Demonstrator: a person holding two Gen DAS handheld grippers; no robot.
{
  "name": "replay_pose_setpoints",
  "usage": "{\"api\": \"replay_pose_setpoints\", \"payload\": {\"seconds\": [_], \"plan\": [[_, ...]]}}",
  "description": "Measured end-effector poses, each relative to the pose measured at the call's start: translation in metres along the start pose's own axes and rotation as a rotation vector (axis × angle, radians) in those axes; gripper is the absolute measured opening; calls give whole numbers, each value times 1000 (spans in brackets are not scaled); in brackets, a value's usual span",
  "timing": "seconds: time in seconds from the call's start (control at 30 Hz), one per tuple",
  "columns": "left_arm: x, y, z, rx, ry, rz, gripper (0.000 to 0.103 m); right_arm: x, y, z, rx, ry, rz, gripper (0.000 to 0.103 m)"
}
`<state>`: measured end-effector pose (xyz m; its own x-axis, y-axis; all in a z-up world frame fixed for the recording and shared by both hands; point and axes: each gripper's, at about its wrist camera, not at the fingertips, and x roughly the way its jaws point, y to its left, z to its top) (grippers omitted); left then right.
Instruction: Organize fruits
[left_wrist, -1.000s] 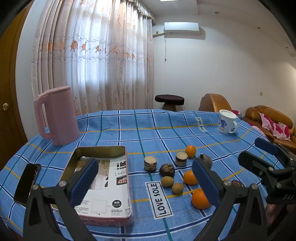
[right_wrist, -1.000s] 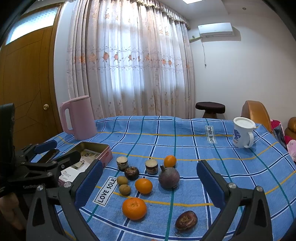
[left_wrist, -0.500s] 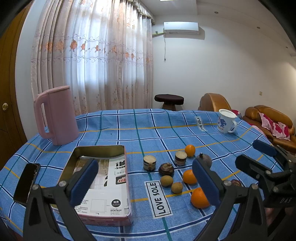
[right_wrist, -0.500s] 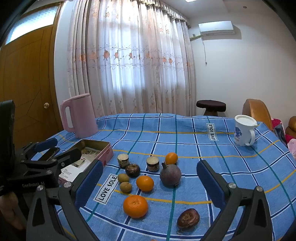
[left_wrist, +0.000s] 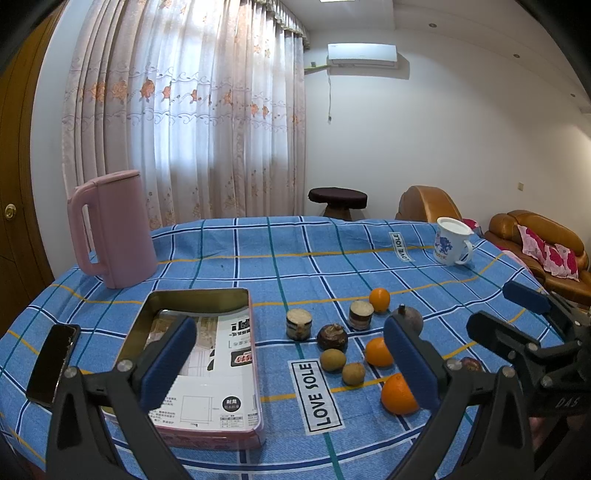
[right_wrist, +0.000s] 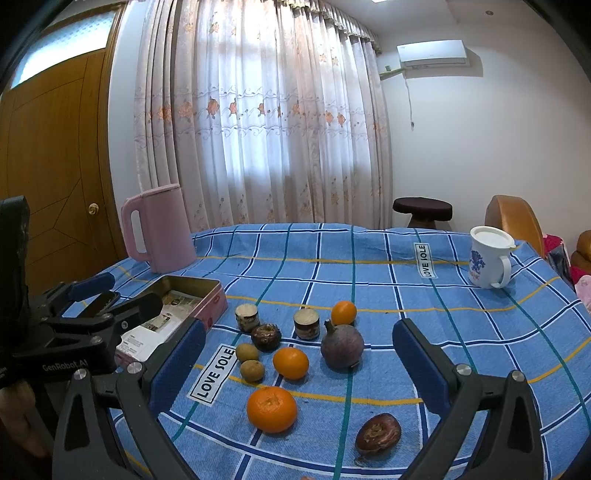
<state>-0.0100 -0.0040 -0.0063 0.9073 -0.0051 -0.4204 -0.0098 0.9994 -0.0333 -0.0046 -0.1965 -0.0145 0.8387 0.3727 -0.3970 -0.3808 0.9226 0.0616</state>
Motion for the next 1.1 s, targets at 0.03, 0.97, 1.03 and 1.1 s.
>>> {"api": "replay_pose_setpoints", "payload": {"seconds": [0.03, 0.97, 1.03, 1.1], "plan": [[0, 0, -1, 0, 1, -1, 103, 0, 0, -1, 0, 1, -2, 102], [66, -93, -69, 116, 261, -269, 82, 38, -65, -81, 19, 248, -92, 55], [71, -95, -71, 121, 296, -279, 72, 40, -63, -83, 17, 259, -71, 47], [77, -98, -74, 126, 324, -289, 59, 42, -62, -83, 23, 267, -42, 44]]}}
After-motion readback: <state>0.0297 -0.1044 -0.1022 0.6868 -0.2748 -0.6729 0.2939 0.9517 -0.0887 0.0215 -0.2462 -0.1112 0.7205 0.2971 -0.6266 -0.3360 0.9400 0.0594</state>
